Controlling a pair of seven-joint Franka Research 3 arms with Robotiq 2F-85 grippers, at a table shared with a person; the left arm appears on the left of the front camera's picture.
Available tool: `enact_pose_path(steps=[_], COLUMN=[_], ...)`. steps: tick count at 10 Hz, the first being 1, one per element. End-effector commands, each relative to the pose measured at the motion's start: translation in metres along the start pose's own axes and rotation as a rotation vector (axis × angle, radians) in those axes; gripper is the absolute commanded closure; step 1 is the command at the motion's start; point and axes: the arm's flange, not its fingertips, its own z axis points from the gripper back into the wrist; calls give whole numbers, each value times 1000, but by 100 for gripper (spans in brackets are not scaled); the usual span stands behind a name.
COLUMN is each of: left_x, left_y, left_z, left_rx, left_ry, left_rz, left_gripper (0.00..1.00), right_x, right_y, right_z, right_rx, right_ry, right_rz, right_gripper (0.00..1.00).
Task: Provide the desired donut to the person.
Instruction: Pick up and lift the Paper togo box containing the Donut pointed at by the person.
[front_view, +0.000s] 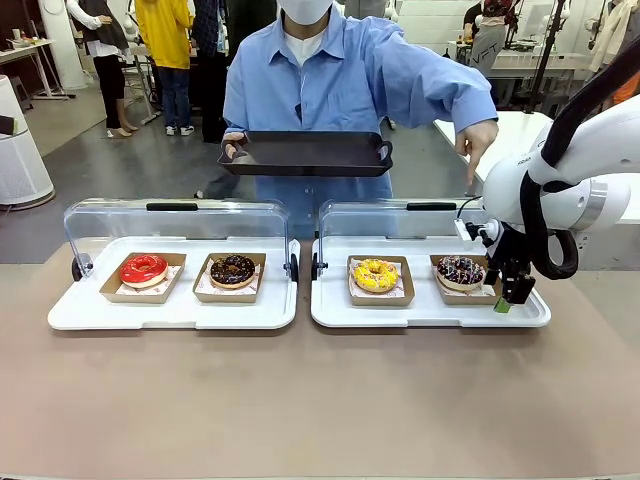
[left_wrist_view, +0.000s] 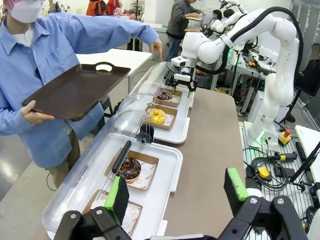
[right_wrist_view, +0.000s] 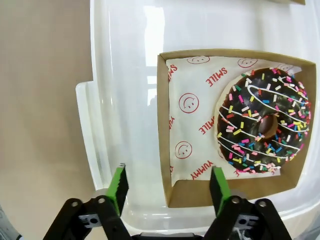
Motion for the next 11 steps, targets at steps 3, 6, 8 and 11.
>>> enact_pose_path(steps=[3,6,8,11], left_x=[1,1,1,1], left_y=[-1,-1,-1,-1], left_z=[1,1,1,1], left_rx=[0,0,0,0], left_ry=[-8,-8,-8,-8], left_rz=[-5,-5,-5,-5], left_gripper=[0,0,0,0], right_x=[-1,-3,-4,-5], right_y=[-5,-4,-4,-3], right_z=[-3,-6,-7,-8], right_rx=[-10,-4,1,5], right_ry=[-7,-10,-11,-8], right_rz=[-2,-2,-1,0], right_gripper=[100,100,100,100])
